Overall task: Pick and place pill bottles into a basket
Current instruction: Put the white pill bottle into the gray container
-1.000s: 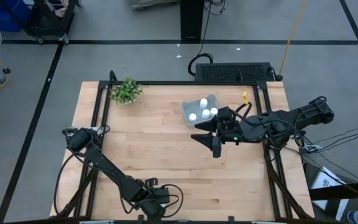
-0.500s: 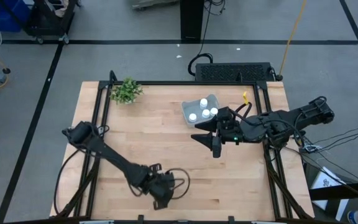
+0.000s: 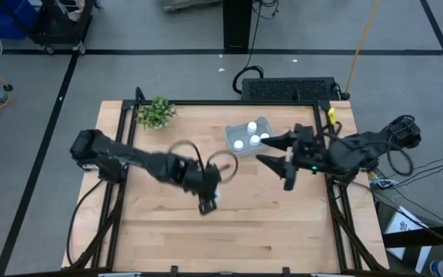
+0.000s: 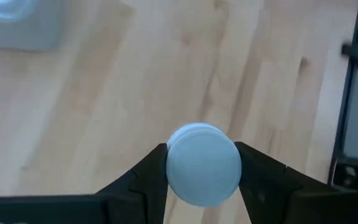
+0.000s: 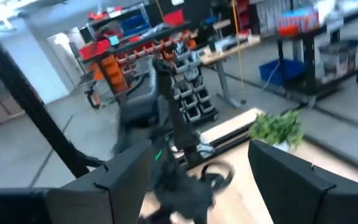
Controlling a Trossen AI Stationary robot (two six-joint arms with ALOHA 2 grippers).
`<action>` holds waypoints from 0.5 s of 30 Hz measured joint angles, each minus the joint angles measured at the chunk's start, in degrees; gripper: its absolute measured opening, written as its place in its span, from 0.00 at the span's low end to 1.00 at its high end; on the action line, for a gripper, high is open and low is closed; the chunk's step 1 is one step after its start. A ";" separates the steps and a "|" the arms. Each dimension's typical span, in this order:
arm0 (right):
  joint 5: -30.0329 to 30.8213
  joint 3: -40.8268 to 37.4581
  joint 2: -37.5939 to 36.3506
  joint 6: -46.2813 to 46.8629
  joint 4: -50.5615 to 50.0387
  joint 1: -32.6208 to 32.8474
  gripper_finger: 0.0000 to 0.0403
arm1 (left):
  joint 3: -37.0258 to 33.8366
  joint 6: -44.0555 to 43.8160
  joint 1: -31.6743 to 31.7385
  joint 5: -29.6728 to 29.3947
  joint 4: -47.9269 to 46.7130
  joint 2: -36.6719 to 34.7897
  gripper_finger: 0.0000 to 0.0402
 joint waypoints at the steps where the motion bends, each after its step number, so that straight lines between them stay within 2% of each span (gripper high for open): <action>1: 0.41 -0.75 -0.82 -2.00 0.15 0.65 0.65 | 0.01 0.20 1.38 0.34 -0.04 -0.81 0.42; 4: 0.43 -6.49 -4.30 -3.82 1.85 1.73 0.65 | 0.01 1.43 5.20 2.32 0.18 -2.55 0.44; 9: 1.39 -25.63 -11.07 -3.50 17.05 2.16 0.65 | 0.01 2.14 10.14 4.03 0.49 -3.69 0.41; 15: 3.77 -44.34 -18.59 7.52 23.39 1.27 0.65 | 0.01 3.07 14.77 8.15 1.38 -3.65 0.44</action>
